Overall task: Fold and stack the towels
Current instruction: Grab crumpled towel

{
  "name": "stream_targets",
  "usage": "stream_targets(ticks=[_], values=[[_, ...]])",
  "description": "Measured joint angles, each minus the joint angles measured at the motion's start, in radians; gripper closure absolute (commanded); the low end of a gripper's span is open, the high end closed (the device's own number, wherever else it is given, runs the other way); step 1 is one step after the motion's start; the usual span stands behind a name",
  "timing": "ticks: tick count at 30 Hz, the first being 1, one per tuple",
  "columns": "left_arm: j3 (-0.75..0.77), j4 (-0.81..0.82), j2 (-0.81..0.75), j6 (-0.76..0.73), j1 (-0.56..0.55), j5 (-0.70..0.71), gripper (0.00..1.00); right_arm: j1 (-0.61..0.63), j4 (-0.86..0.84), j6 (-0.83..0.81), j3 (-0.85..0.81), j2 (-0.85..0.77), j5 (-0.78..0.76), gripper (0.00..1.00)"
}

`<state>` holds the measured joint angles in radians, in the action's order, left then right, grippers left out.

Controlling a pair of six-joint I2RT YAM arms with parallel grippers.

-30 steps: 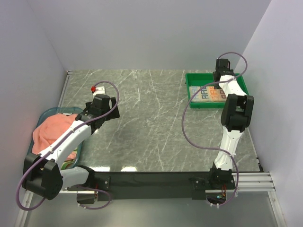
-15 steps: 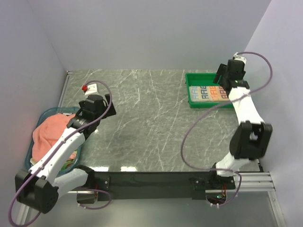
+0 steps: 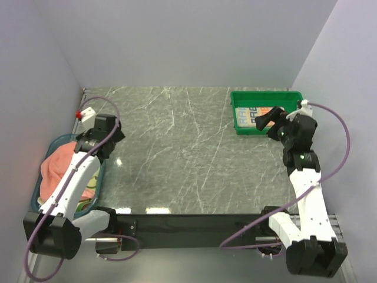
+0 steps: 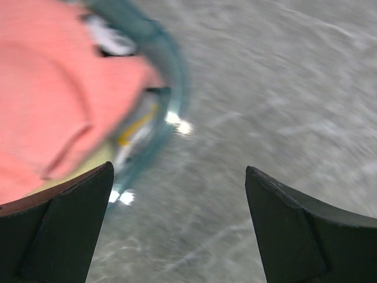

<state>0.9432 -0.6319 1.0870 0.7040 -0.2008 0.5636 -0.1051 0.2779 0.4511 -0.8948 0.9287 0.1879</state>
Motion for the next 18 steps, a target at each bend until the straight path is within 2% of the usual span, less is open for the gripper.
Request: stream_targets(ticks=[4,7,10,15,18], values=[[0.008,-0.063,0.024,0.035,0.17,0.028,0.01,0.014,-0.027,0.048,0.068,-0.06,0.082,0.09],[0.006,-0.054,0.04,0.038,0.341,-0.016,0.01,0.042,-0.056,0.059,0.102,-0.059,0.126,0.1],[0.005,-0.025,0.076,0.038,0.463,-0.053,0.01,0.065,-0.057,0.061,0.124,-0.056,0.15,0.1],[0.005,0.03,0.22,0.038,0.512,-0.131,0.02,0.077,-0.065,0.063,0.135,-0.054,0.174,0.11],[0.004,0.061,0.285,0.037,0.533,-0.175,0.11,0.081,-0.076,0.066,0.151,-0.057,0.182,0.11]])
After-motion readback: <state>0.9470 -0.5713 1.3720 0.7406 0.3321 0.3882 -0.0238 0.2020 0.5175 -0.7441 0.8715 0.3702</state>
